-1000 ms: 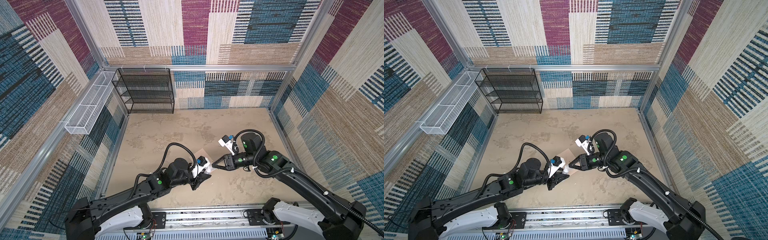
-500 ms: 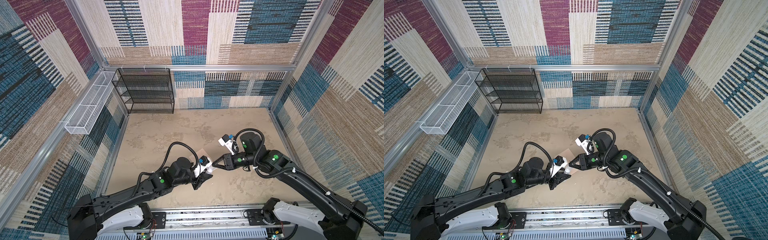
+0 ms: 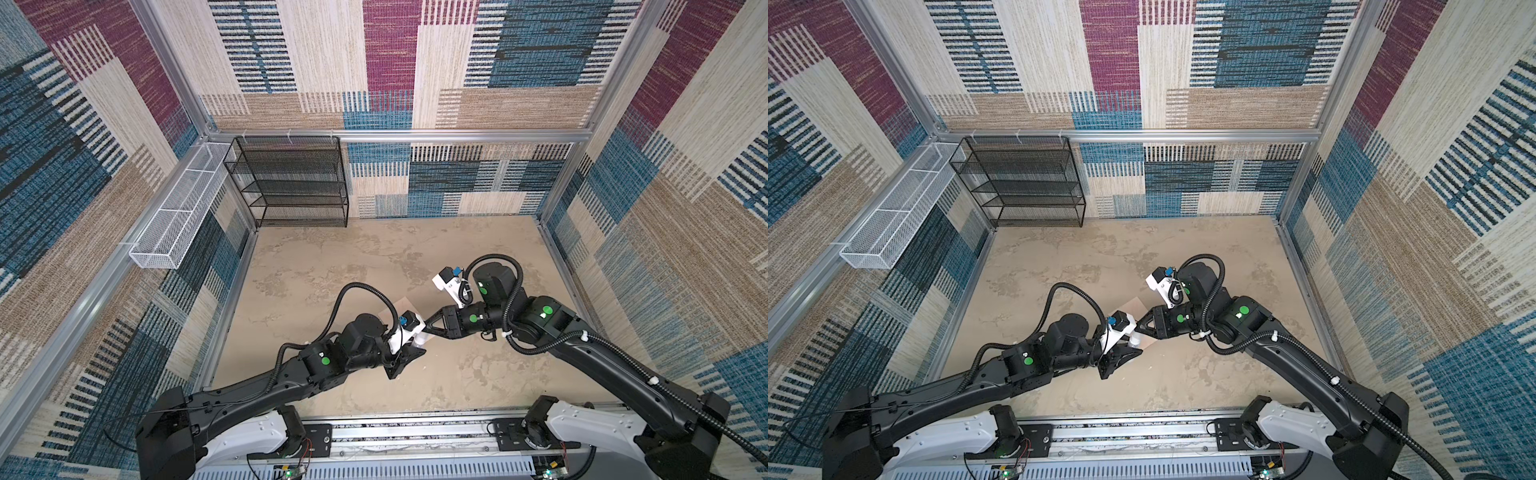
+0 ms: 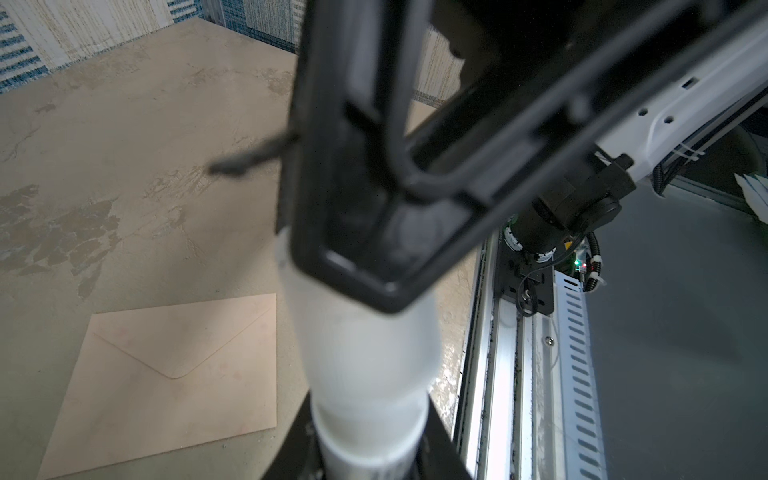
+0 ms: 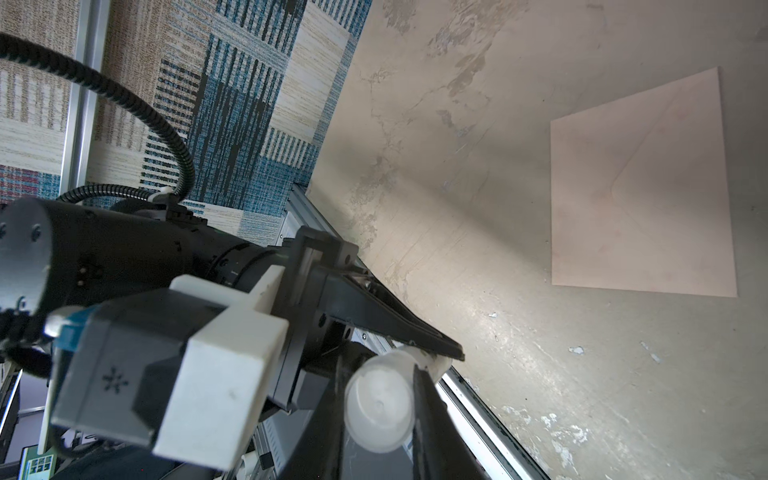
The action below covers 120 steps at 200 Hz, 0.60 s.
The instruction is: Place the letter into the envelope and seal it
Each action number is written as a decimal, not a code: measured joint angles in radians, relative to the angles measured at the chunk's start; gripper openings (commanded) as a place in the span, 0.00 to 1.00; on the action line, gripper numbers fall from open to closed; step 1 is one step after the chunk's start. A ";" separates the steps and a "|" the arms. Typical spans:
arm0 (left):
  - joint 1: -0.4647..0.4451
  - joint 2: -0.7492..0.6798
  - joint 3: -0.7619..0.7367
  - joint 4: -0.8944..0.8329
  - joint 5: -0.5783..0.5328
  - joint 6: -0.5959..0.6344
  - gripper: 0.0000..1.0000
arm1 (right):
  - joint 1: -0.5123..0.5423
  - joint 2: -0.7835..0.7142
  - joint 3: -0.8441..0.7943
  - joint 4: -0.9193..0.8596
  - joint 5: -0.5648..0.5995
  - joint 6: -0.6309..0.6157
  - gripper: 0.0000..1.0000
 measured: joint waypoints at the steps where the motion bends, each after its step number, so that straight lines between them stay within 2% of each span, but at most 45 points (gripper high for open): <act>1: 0.000 0.000 0.000 0.000 -0.001 0.000 0.00 | 0.000 0.000 0.000 0.000 0.000 0.000 0.24; 120: -0.003 -0.027 0.015 -0.054 -0.038 -0.033 0.00 | 0.096 0.009 0.032 -0.008 0.152 -0.004 0.23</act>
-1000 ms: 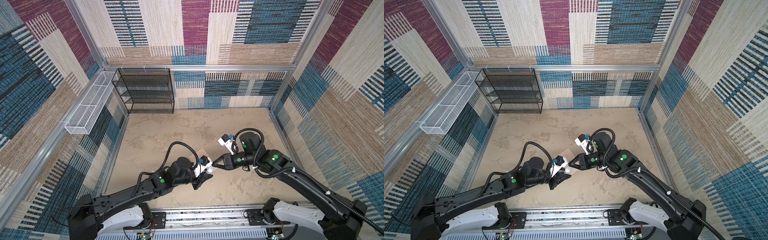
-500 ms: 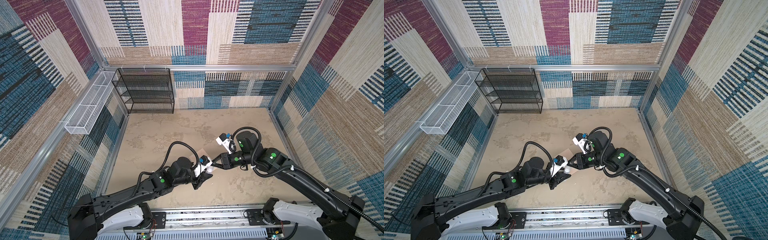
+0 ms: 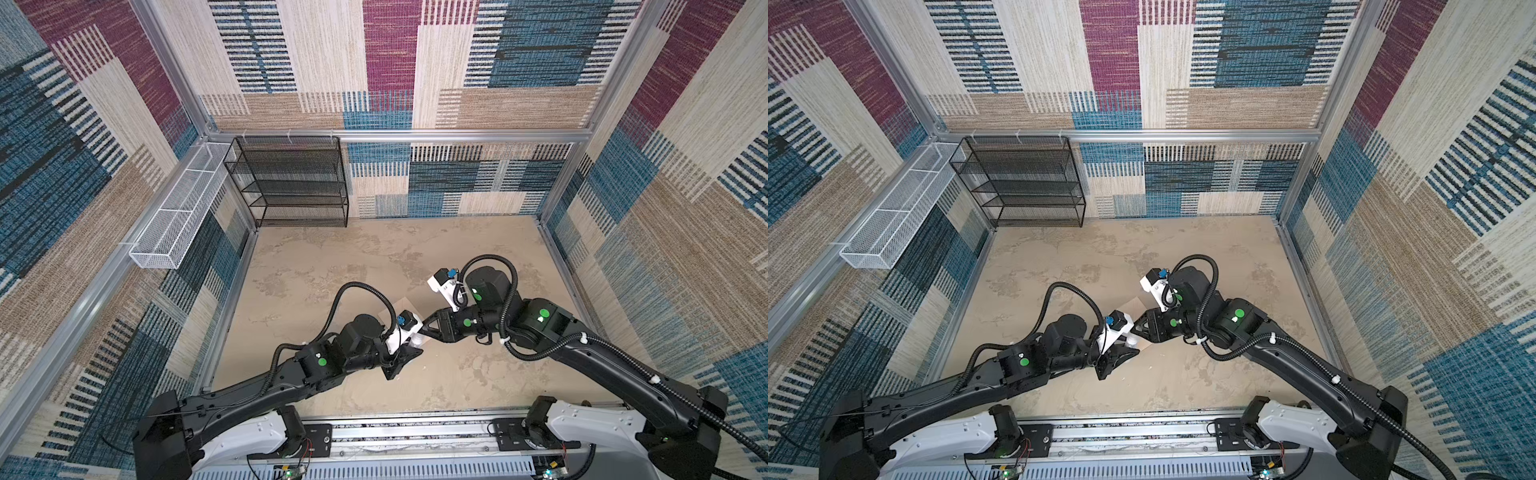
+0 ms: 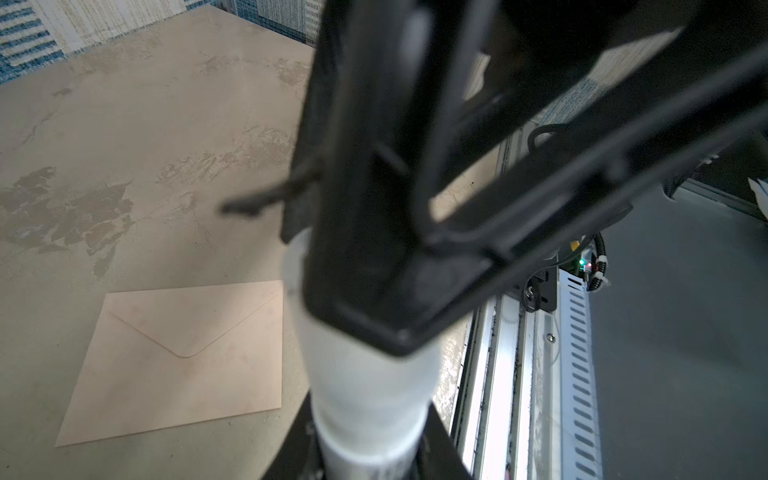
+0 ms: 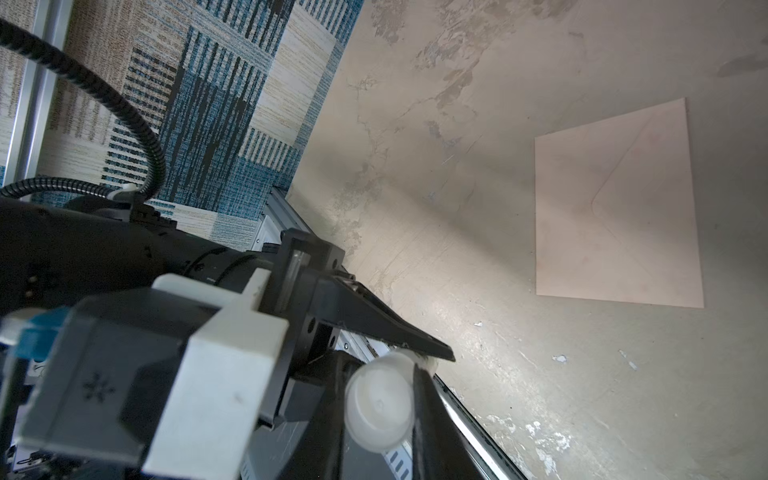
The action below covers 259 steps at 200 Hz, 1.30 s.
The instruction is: Place the letter into the envelope and seal it
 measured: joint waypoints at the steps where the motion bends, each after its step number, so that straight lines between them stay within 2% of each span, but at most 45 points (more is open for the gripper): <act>1: 0.000 0.000 0.000 0.000 0.000 -0.001 0.00 | 0.001 0.000 0.001 0.000 0.002 0.000 0.23; 78: 0.001 -0.045 -0.008 -0.001 -0.026 -0.031 0.00 | 0.059 0.013 0.009 0.030 0.084 0.000 0.18; 165: 0.047 -0.090 -0.010 -0.074 -0.031 -0.034 0.00 | 0.161 0.085 0.026 0.066 0.256 0.000 0.13; 259: 0.110 -0.121 -0.014 -0.187 0.022 -0.038 0.00 | 0.187 0.138 -0.002 0.138 0.278 0.000 0.13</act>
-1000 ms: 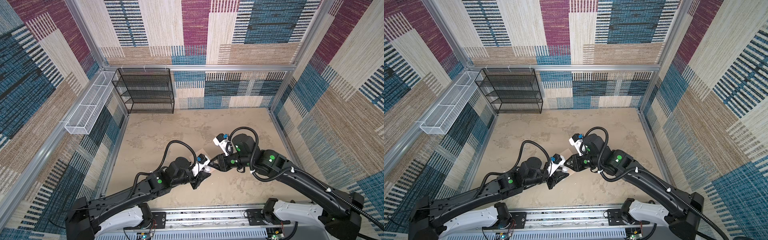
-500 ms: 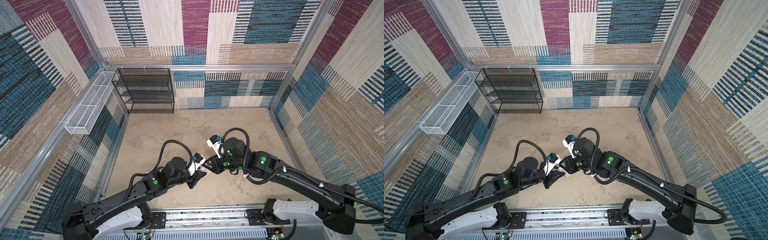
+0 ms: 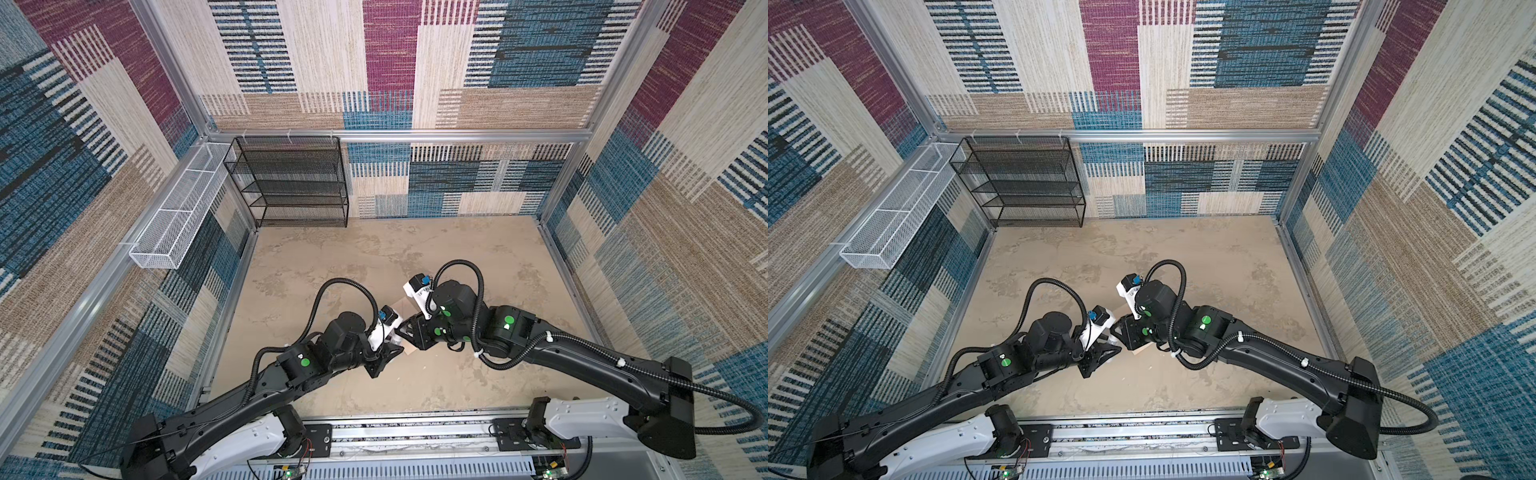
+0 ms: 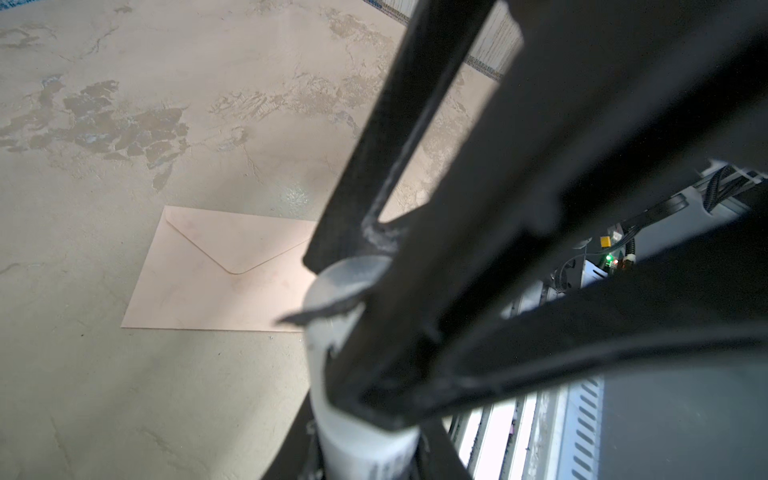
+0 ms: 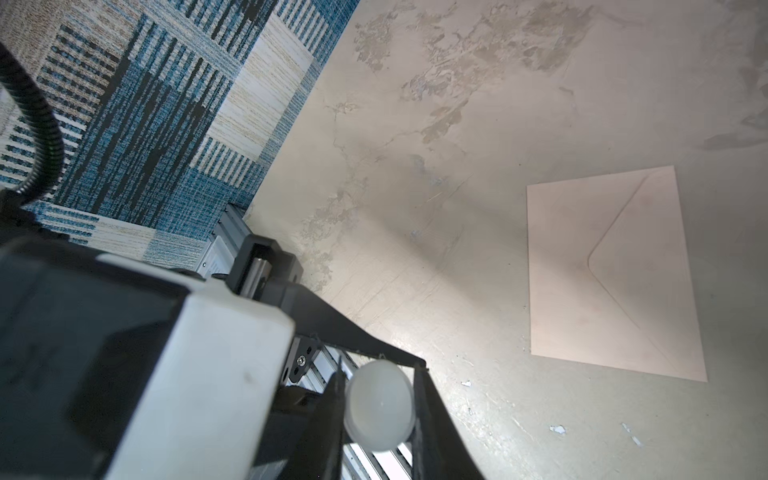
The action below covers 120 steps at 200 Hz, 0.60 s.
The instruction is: Place the letter into the envelope and seal it
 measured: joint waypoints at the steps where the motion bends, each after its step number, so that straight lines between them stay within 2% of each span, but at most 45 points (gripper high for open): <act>1: 0.000 -0.001 0.000 0.000 0.001 0.000 0.00 | 0.000 0.000 0.000 0.000 0.000 0.000 0.13; 42: 0.000 -0.005 0.000 0.039 0.006 0.001 0.00 | 0.003 -0.005 0.036 -0.031 0.027 -0.005 0.22; 120: -0.001 -0.050 -0.039 0.150 0.029 0.004 0.00 | 0.010 -0.016 0.095 -0.108 0.068 -0.014 0.51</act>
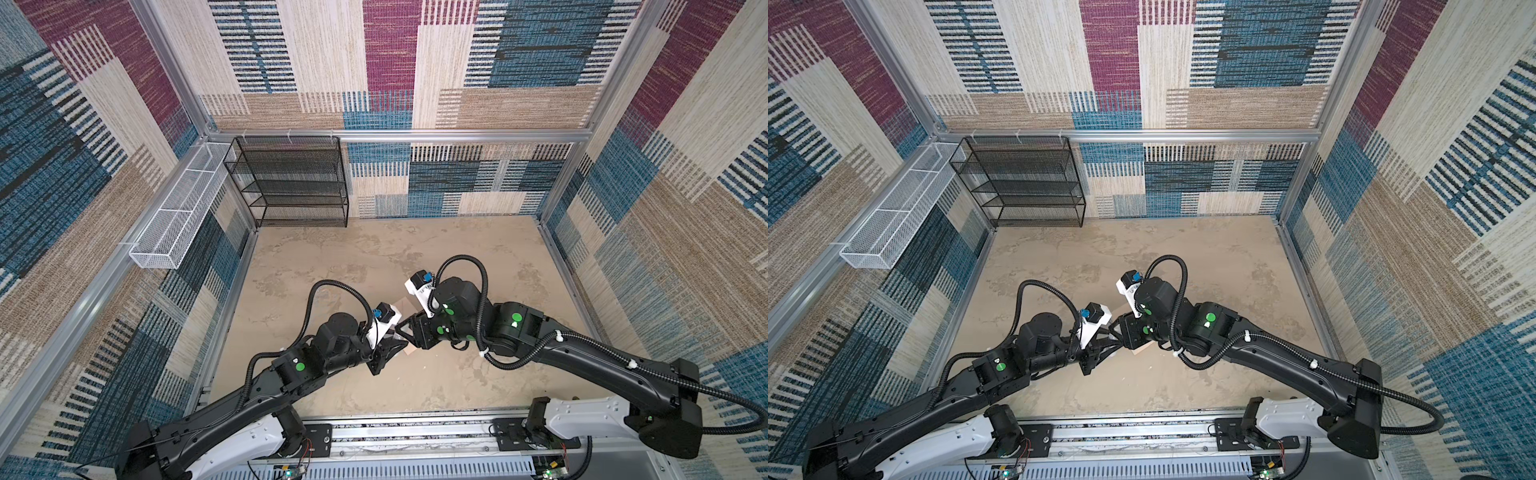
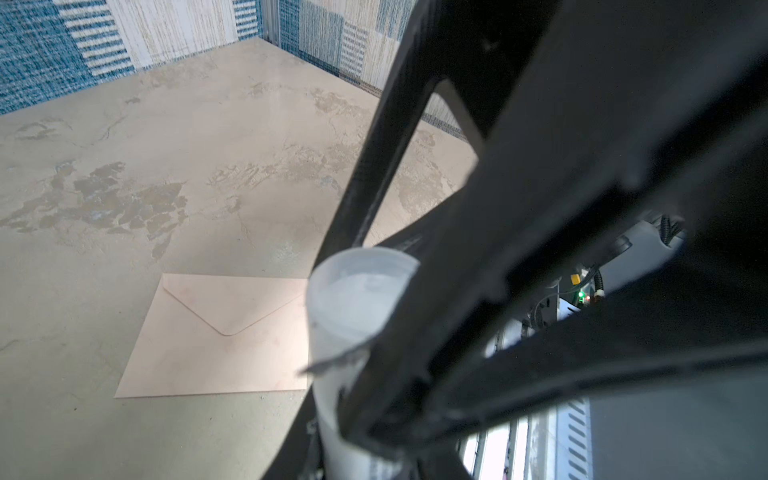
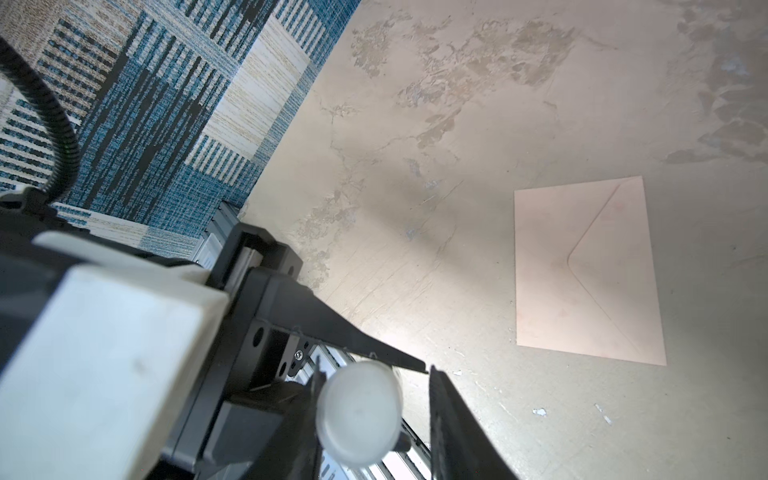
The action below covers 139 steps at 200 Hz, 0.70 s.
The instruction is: Place the letter into the envelope and seal it
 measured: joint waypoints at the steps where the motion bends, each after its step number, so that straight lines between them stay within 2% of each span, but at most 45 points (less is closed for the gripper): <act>1: 0.000 -0.001 0.000 0.001 0.000 0.000 0.00 | 0.000 0.000 0.001 -0.001 0.000 0.000 0.51; 48: 0.000 -0.027 -0.019 0.044 0.001 -0.001 0.00 | -0.001 -0.023 0.079 -0.070 0.047 0.005 0.59; 106: 0.000 -0.025 -0.030 0.039 -0.006 -0.008 0.00 | -0.003 -0.079 0.125 -0.100 0.123 0.008 0.61; 139: 0.001 -0.016 -0.027 0.012 -0.061 -0.026 0.00 | -0.003 -0.131 0.080 -0.097 0.177 0.012 0.61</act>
